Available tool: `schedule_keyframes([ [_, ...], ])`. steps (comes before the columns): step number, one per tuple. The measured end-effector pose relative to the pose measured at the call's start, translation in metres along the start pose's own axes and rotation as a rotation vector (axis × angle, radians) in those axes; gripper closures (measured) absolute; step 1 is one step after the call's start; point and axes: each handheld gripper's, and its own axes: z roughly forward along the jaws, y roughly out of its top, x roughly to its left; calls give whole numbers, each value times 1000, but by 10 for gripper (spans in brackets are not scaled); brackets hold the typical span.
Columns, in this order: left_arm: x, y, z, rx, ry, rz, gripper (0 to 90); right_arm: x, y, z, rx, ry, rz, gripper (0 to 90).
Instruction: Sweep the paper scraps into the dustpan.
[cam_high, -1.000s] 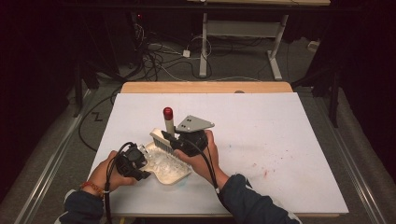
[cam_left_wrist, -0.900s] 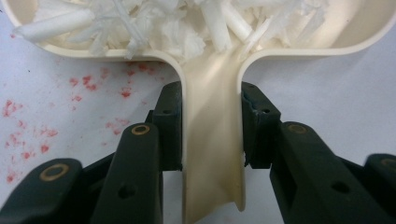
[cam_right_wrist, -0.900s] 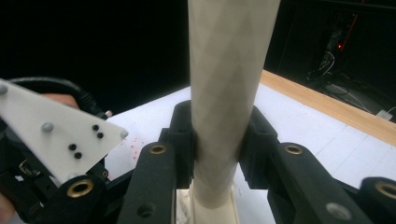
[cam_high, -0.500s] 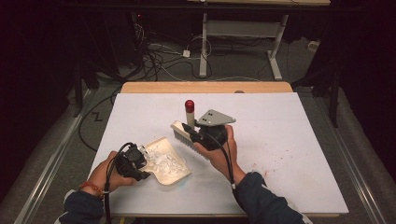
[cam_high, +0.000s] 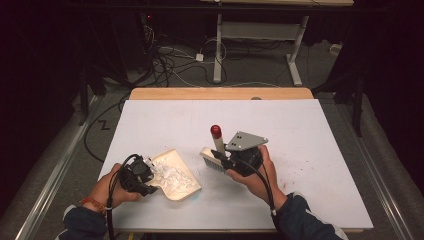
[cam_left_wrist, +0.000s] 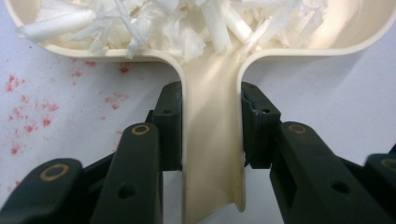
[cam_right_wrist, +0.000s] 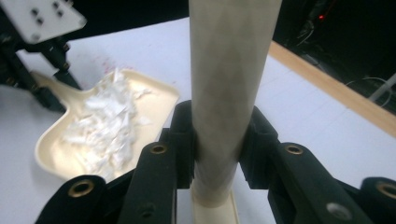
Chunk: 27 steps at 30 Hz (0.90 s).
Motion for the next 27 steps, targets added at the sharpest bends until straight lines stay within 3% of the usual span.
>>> schedule_keyframes([
  [8,-3,1,0,15,-6,20,629,26,0,13,8,43,-33,709],
  [9,-3,1,1,16,-7,20,629,34,4,17,-3,74,-37,710],
  [15,-5,1,2,22,-2,27,629,49,11,20,-21,151,-41,709],
  [20,-6,0,2,18,-9,29,629,47,15,5,-56,159,-39,709],
  [27,-9,-1,6,39,11,39,630,29,14,-11,-83,106,-7,709],
])
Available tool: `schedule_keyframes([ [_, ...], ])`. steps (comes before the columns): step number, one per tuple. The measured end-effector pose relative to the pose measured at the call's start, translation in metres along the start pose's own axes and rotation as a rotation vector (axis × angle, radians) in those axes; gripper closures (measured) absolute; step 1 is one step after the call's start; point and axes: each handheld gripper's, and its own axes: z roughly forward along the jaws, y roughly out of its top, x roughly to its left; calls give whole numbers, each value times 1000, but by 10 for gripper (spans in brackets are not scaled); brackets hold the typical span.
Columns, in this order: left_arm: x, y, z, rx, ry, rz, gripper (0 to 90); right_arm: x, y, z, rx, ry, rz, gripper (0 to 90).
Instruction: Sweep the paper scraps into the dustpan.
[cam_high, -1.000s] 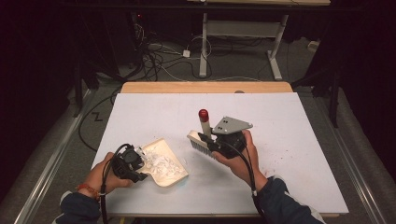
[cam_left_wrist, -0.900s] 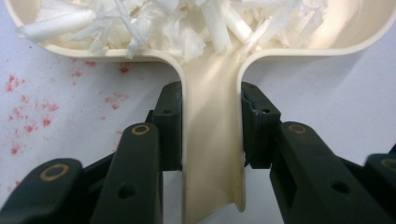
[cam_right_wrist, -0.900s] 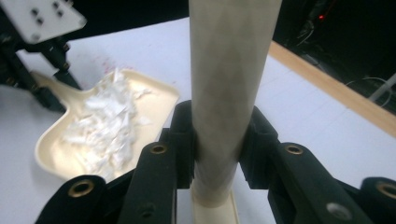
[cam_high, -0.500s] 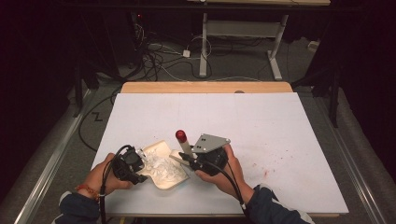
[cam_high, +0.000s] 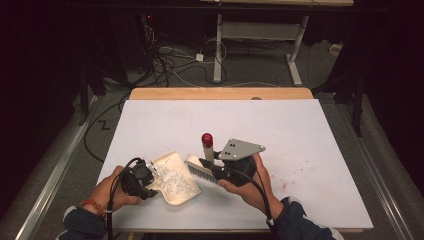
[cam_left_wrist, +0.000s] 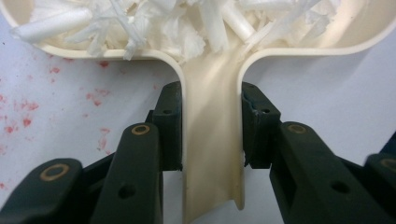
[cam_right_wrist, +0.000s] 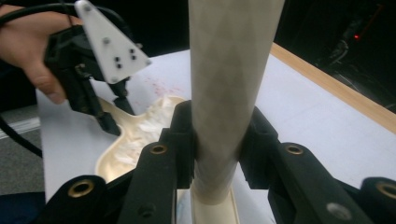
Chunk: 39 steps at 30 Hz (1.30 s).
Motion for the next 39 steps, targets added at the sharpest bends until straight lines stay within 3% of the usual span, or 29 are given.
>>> schedule_keyframes([
  [7,-5,-4,-3,-1,-5,6,630,-15,-16,-11,72,-19,26,709],
  [13,-9,-2,-5,6,5,-7,629,-10,-28,-9,110,10,32,709],
  [18,-13,1,-5,15,4,4,630,9,-26,-2,97,60,18,709],
  [26,-16,0,-3,25,5,3,629,19,-20,1,60,103,35,710],
  [30,-20,1,-3,23,-1,7,630,22,-16,3,40,129,41,710],
  [33,-20,1,-2,26,-5,8,630,22,-14,1,38,123,32,710],
  [35,-20,1,-1,25,-6,3,630,17,-12,-5,28,94,26,710],
  [39,-18,1,1,31,-7,5,630,7,-11,-9,17,96,50,709],
])
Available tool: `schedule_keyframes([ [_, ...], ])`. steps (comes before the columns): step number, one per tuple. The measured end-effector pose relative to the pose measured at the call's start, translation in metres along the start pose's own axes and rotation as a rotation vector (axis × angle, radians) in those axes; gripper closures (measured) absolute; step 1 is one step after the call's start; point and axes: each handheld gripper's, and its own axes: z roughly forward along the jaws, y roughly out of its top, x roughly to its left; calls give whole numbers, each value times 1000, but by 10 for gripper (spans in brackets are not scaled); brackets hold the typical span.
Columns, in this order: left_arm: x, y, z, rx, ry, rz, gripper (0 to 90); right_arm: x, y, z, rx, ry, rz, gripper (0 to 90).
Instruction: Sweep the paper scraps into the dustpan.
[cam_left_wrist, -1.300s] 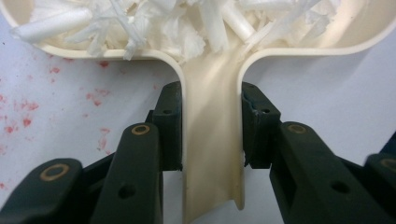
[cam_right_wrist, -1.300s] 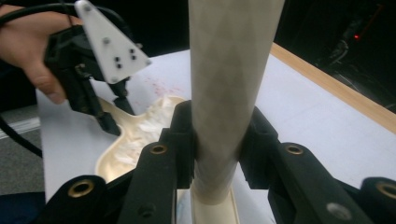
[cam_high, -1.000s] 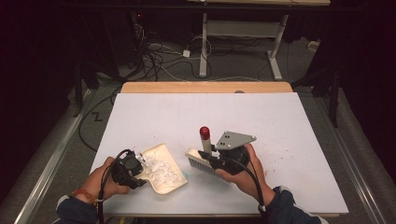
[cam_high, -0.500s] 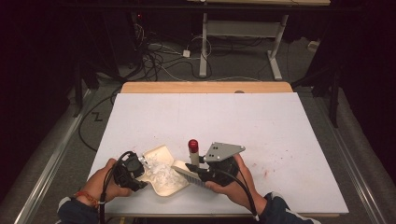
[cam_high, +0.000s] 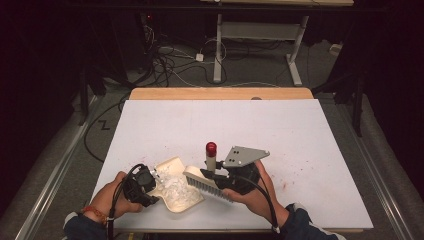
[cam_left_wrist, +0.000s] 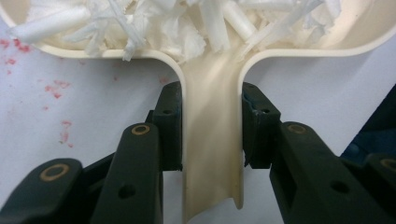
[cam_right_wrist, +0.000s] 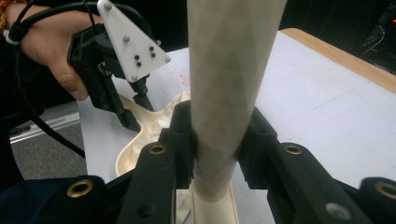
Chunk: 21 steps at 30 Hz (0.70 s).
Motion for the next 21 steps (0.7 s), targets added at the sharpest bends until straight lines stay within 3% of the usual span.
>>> schedule_keyframes([
  [9,1,-1,0,-7,-9,-11,630,-12,1,-5,-4,-23,5,709],
  [15,6,-4,0,-14,-18,-32,629,-43,7,2,-33,-147,-18,710],
  [19,9,-4,1,-17,-26,-40,629,-67,18,24,-46,-237,-54,710],
  [21,10,-5,0,-14,-21,-45,629,-79,23,37,-56,-240,-64,709],
])
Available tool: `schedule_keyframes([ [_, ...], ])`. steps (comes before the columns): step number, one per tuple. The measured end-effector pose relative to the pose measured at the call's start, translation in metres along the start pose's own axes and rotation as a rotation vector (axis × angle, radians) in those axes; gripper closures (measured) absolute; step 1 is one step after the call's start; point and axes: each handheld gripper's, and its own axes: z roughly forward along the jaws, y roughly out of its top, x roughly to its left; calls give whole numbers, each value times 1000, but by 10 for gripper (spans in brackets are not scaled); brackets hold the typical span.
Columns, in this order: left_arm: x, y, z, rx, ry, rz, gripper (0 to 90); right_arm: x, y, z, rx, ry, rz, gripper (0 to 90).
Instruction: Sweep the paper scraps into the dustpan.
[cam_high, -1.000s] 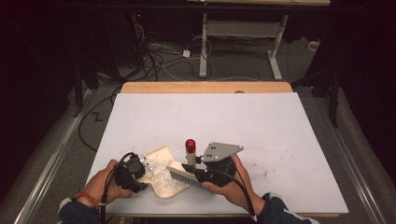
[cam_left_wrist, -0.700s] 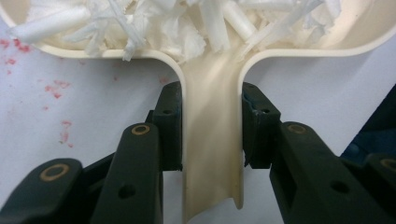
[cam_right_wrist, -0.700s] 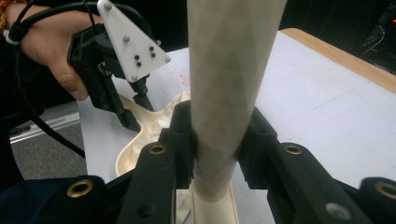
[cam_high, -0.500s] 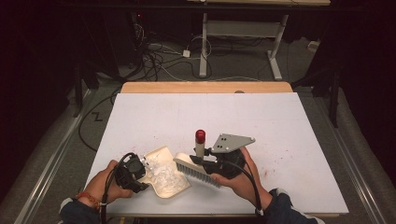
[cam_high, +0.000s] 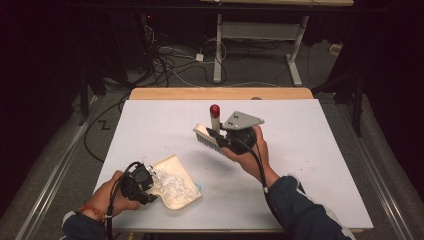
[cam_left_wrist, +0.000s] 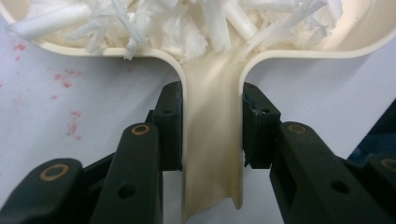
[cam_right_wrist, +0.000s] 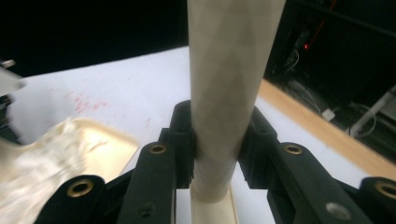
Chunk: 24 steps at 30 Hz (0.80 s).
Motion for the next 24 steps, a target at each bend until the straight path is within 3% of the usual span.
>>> schedule_keyframes([
  [2,3,-1,0,-6,-2,-16,629,-4,2,16,9,-17,5,710],
  [7,9,-3,0,-23,-16,-36,629,0,1,52,29,-39,-45,709],
  [10,10,-3,0,-28,-18,-42,629,9,1,68,52,-20,-75,710],
  [12,11,-4,0,-30,-20,-44,629,18,1,73,53,21,-76,710],
  [17,11,-4,0,-30,-21,-45,628,42,-1,75,57,104,-122,703],
  [24,11,-2,0,-17,-15,-60,629,66,-3,55,40,214,-139,702],
])
